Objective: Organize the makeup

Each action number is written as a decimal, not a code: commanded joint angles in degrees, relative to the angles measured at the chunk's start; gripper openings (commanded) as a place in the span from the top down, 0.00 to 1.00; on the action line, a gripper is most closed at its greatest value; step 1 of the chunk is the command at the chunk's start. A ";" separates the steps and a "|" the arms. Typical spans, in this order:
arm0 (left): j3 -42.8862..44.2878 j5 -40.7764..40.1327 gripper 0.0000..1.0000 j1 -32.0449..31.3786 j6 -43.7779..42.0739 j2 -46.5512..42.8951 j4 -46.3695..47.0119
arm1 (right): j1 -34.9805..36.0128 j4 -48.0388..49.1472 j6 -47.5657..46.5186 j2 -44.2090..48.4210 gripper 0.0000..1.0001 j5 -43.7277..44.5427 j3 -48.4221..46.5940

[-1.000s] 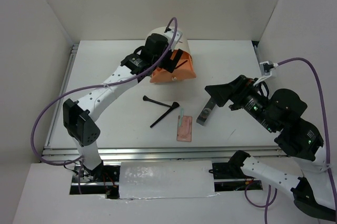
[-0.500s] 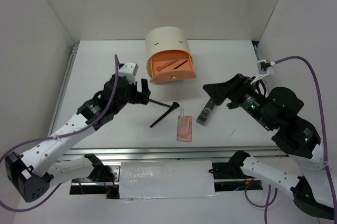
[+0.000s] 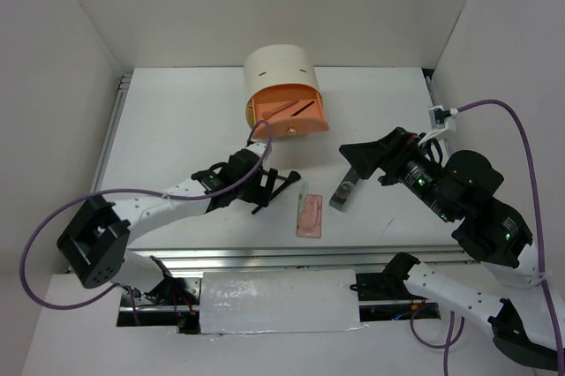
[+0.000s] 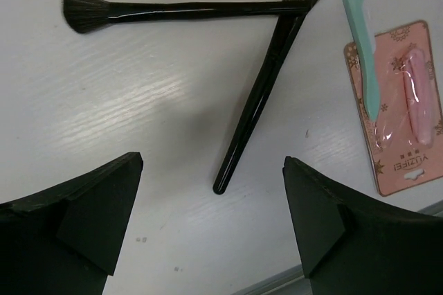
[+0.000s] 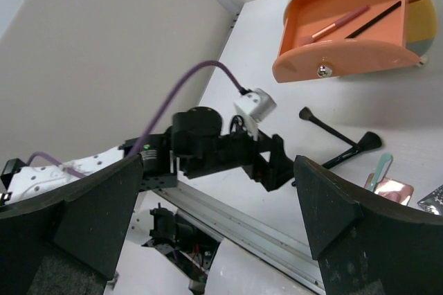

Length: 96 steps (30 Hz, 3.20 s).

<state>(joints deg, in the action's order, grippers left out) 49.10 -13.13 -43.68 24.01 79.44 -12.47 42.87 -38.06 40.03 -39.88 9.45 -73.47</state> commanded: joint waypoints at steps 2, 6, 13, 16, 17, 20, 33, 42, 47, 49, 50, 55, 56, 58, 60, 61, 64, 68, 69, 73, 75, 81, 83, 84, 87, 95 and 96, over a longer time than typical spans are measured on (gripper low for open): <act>3.54 0.91 0.05 -2.28 -0.81 5.28 3.59 | -0.07 3.35 0.49 1.47 0.03 1.62 0.00; 5.48 0.38 0.11 -3.86 -0.54 8.88 3.85 | -0.07 2.38 0.75 2.87 0.03 2.59 0.52; 7.94 0.03 0.18 -4.57 -0.28 14.34 2.54 | -0.16 1.42 1.01 4.72 0.03 3.73 1.05; 8.90 0.47 0.20 -4.57 -0.19 16.53 2.10 | -0.07 0.97 0.75 4.72 0.03 3.99 0.70; 9.78 0.73 0.21 -4.57 -0.19 17.23 1.92 | 0.02 0.97 0.66 4.81 0.03 3.99 0.70; 10.84 1.52 0.24 -4.57 0.33 19.96 1.40 | -0.07 1.06 0.58 4.81 0.03 3.82 0.61; 8.56 -2.60 0.64 -8.08 5.26 17.34 -2.82 | -0.07 1.15 0.57 6.13 0.03 4.43 1.14; 2.76 -3.66 1.00 -10.55 6.14 4.95 -5.11 | -0.07 2.29 0.40 5.60 0.03 3.82 1.49; 0.38 -2.26 1.00 -11.07 4.65 0.02 -5.02 | -0.07 3.08 0.40 4.72 0.03 2.68 1.49; 0.47 0.46 1.00 -11.16 3.76 -2.44 -5.02 | -0.07 3.43 0.40 4.20 0.03 2.33 1.23; 0.90 1.69 1.00 -11.25 2.37 -3.75 -5.28 | -0.07 3.43 0.31 4.11 0.03 2.15 1.14; 4.68 7.67 1.00 -11.69 -2.64 -6.13 -7.92 | -0.07 3.87 0.40 3.58 0.03 1.71 0.88; 5.47 7.76 1.00 -11.69 -2.91 -6.92 -9.40 | -0.16 3.87 0.40 3.49 0.03 1.71 0.79; 8.18 8.02 1.00 -11.78 -4.05 -7.89 -10.82 | -0.07 3.87 0.49 3.58 0.03 1.71 0.61; 10.30 7.59 1.00 -11.78 -4.50 -10.00 -12.22 | -0.07 3.61 0.40 3.75 0.03 1.97 0.35; 12.66 6.80 1.00 -11.78 -5.19 -10.79 -12.23 | -0.07 3.44 0.40 3.75 0.03 2.15 -0.09; 20.29 3.56 1.00 -11.78 -8.26 -11.68 -14.16 | -0.16 3.00 0.05 3.84 0.03 2.85 -1.32; 31.65 -2.68 1.00 -11.69 -16.43 -6.41 -16.89 | -0.07 2.38 -1.35 3.06 0.03 3.64 -3.95; 34.28 -3.65 1.00 -11.17 -20.80 -4.31 -16.19 | -0.07 2.21 -1.53 2.88 0.03 3.64 -4.39; 38.96 -2.18 1.00 -7.04 -30.41 0.62 -11.97 | -0.07 1.33 -1.80 2.44 0.03 3.03 -5.63; 42.02 -1.12 1.00 -3.53 -34.27 3.60 -8.82 | -0.07 0.80 -1.80 2.70 0.03 2.68 -6.07; 49.85 1.26 1.00 3.51 -42.28 12.03 -3.09 | -0.07 -1.22 -1.01 3.75 0.04 1.01 -6.42; 53.96 1.79 1.00 4.91 -43.86 14.85 -3.09 | -0.16 -1.75 -0.83 4.46 0.04 0.92 -6.16; 55.56 1.61 1.00 5.27 -44.13 17.83 -3.35 | -0.07 -2.01 -0.83 4.63 0.04 1.00 -6.07; 60.84 3.89 1.00 6.59 -43.70 22.23 -5.46 | -0.07 -2.98 -1.01 5.16 0.04 1.71 -5.89; 56.02 8.02 1.00 7.12 -39.48 22.51 -3.00 | -0.16 -3.42 -1.45 5.25 0.04 2.94 -5.45; 55.41 8.64 1.00 7.03 -39.30 22.51 -2.65 | -0.07 -3.42 -1.62 5.08 0.04 3.20 -5.54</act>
<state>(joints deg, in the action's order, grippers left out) 105.49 -7.62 -36.62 -16.29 102.37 -18.44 42.87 -41.54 39.46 -34.79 11.68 -78.11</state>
